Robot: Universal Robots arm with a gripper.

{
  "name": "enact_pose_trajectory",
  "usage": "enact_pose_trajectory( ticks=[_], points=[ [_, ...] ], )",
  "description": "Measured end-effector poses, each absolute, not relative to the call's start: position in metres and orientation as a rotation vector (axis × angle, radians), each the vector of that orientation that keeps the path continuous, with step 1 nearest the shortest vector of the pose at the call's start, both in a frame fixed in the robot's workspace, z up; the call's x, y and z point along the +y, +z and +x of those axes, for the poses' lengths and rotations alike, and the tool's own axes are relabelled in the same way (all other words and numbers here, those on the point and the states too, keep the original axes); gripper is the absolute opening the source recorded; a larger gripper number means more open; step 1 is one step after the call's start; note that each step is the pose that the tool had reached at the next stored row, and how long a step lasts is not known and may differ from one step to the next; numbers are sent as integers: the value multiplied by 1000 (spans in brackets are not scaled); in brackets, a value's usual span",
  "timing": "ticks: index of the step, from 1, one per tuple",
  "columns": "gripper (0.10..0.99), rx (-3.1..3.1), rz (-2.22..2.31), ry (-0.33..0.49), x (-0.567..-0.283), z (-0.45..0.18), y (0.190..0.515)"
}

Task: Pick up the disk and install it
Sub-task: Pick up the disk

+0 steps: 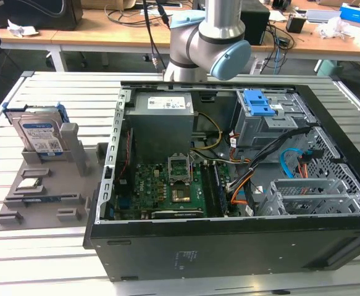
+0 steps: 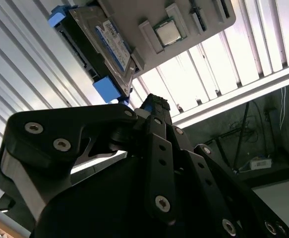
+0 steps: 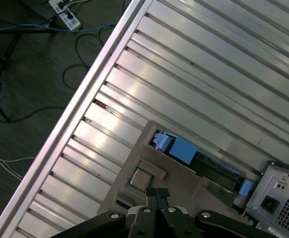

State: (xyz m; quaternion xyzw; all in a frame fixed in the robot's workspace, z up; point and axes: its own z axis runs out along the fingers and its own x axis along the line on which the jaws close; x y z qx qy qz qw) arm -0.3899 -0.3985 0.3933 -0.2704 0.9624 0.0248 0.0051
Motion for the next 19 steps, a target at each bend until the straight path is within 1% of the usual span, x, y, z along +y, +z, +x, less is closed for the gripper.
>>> enact_pose_trajectory(
  ticks=[19],
  points=[
    [106, 2931, -1112, 79, -399, -390, 393]
  ],
)
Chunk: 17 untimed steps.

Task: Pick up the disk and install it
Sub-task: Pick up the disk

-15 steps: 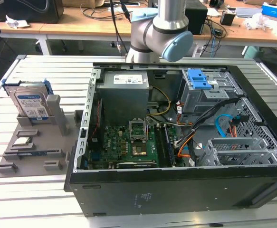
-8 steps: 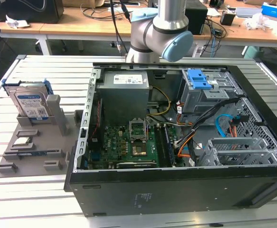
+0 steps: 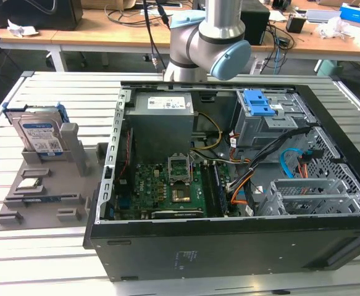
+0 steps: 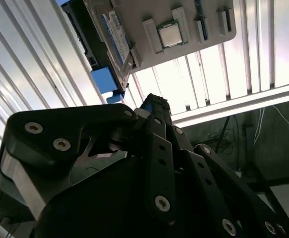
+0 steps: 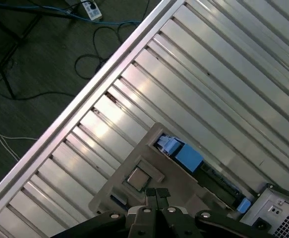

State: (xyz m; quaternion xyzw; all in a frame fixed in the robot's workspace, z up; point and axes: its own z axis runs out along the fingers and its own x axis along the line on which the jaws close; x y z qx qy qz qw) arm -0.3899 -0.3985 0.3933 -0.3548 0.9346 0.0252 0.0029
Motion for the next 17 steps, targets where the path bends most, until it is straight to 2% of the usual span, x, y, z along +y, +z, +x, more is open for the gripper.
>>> enact_pose_trajectory(
  ticks=[17],
  points=[
    [106, 2829, -1360, 80, -398, -390, 393]
  ],
)
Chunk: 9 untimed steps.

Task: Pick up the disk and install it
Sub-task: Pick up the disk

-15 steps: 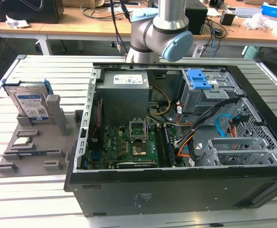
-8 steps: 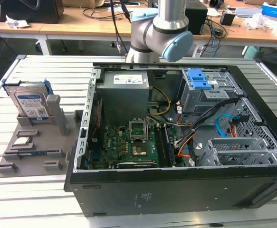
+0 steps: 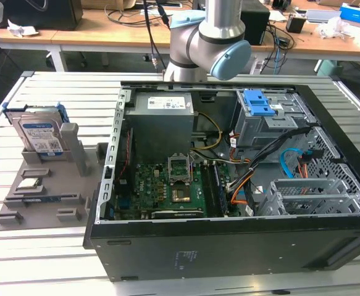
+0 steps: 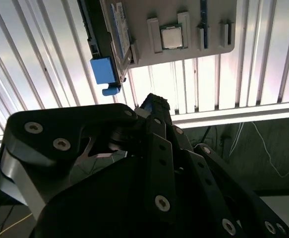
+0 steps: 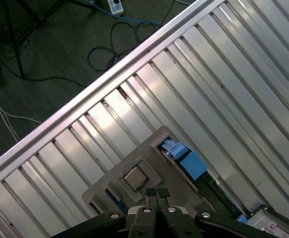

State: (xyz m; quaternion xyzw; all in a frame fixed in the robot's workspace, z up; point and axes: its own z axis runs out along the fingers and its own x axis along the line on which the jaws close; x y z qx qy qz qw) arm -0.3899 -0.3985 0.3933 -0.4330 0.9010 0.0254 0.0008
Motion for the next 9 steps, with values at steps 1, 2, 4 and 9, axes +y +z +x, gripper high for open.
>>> enact_pose_trajectory(
  ticks=[1, 2, 4, 9],
  points=[
    [106, 2818, -1384, 80, -399, -390, 393],
    [106, 2811, -1398, 80, -398, -390, 393],
    [106, 2802, -1418, 80, -399, -390, 393],
    [106, 2772, -1477, 80, -399, -390, 393]
  ],
)
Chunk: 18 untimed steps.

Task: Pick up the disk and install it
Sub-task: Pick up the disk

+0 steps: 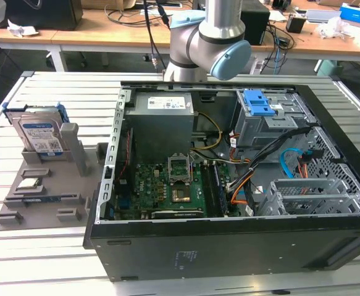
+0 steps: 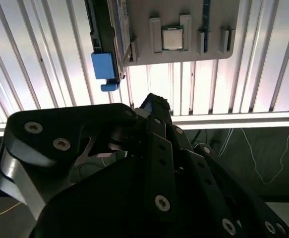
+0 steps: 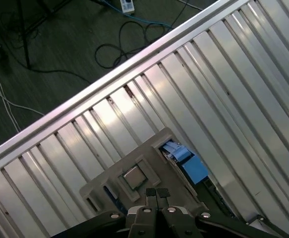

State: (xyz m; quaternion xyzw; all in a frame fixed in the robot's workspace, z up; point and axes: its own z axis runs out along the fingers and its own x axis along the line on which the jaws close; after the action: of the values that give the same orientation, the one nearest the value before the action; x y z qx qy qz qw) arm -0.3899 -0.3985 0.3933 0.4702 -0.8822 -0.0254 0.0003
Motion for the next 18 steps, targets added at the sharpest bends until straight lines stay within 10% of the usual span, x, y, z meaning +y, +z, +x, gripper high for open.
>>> enact_pose_trajectory(
  ticks=[18],
  points=[
    [106, -2636, 1698, -79, -399, -390, 393]
  ],
)
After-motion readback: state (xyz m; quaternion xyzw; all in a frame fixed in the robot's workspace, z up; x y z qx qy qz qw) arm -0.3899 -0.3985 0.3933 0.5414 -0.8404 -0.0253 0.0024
